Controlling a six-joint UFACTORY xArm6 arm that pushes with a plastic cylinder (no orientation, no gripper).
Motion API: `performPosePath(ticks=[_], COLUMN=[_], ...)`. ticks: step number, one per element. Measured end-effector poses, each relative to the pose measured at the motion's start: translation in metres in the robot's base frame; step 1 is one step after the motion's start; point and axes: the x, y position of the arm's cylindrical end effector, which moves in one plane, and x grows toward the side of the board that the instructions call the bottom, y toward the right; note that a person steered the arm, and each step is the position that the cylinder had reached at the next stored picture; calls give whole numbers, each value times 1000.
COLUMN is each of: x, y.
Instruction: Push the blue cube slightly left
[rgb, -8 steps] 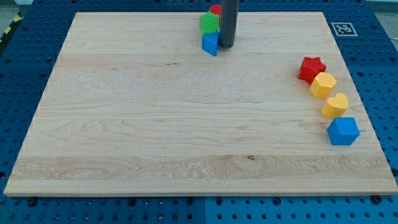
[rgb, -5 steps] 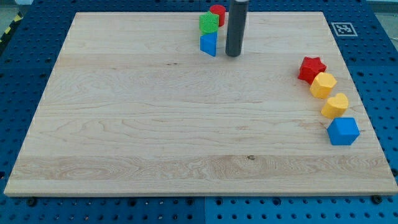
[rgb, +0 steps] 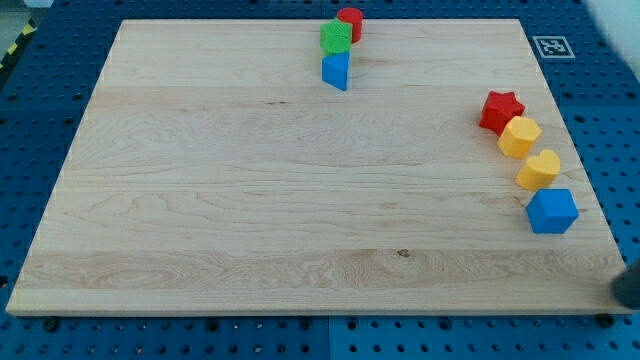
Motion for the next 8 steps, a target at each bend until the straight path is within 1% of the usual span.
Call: performPosePath(ticks=[1,2,3,4,8], x=[-9,-55,-82,-83,-85], y=[7,6,-4,-6,-87])
